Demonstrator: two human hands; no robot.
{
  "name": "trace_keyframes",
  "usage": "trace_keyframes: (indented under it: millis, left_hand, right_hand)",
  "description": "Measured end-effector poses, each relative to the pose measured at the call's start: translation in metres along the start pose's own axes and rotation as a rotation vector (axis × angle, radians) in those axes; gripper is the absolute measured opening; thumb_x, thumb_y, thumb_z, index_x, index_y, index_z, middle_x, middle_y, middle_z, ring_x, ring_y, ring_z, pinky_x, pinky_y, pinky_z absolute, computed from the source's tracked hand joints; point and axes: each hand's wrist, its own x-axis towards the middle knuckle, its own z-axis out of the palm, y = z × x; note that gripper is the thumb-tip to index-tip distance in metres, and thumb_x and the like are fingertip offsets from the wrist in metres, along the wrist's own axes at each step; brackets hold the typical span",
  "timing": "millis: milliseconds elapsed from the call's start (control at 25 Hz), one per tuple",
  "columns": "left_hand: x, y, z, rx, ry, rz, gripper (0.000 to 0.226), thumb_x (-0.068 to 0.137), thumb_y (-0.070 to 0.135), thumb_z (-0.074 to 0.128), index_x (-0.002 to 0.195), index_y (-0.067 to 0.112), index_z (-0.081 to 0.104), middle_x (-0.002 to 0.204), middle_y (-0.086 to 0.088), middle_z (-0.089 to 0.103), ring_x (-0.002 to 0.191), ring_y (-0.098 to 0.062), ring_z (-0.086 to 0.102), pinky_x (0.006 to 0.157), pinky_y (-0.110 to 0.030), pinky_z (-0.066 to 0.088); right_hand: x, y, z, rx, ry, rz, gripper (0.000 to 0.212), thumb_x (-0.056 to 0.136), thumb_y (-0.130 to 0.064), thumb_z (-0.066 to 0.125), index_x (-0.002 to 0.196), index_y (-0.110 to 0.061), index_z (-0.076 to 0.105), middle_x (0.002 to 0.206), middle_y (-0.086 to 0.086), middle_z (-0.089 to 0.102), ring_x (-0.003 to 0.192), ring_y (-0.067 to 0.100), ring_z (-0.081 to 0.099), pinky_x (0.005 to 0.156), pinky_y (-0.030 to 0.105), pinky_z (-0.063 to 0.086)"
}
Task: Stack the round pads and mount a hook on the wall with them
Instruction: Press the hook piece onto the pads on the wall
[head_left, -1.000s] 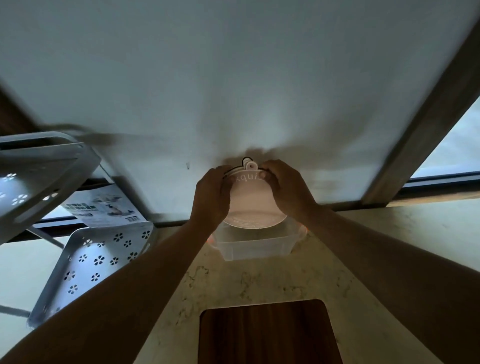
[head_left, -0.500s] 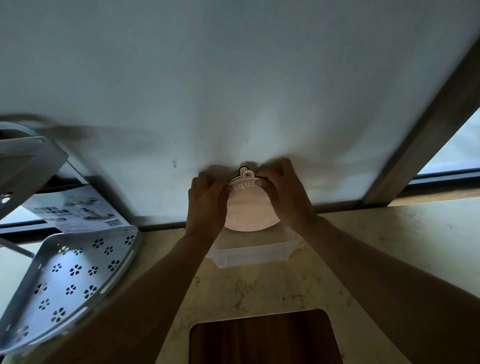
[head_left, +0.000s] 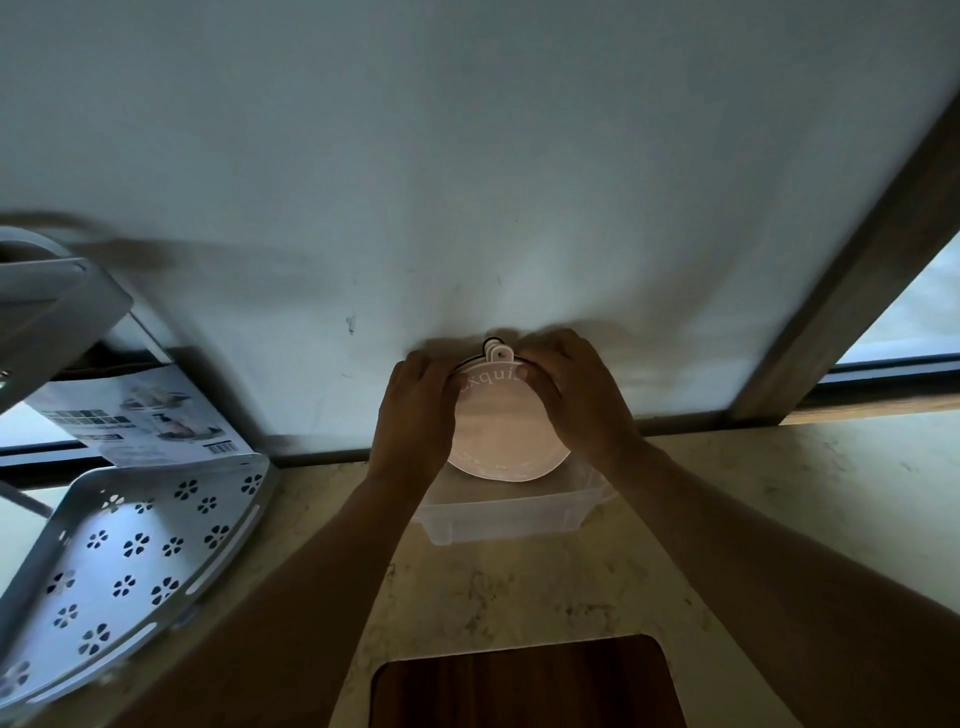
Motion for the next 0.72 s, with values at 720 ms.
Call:
trace_keyframes:
  millis: [720]
  left_hand:
    - [-0.0056,0.0079,-0.0079,0.057,0.029,0.208,0.027,0.087,0.002,0.067,0.112,0.009,0.07,0.098,-0.013,0.064,0.089,-0.033,0.061,0.066,-0.04,0.056]
  right_hand:
    - [-0.0031,-0.0093,-0.0006,-0.192,0.039,-0.1,0.025,0.089,-0.019,0.068,0.113,-0.012,0.062,0.106,0.01,0.06,0.099,0.027,0.058,0.079,0.034,0.051]
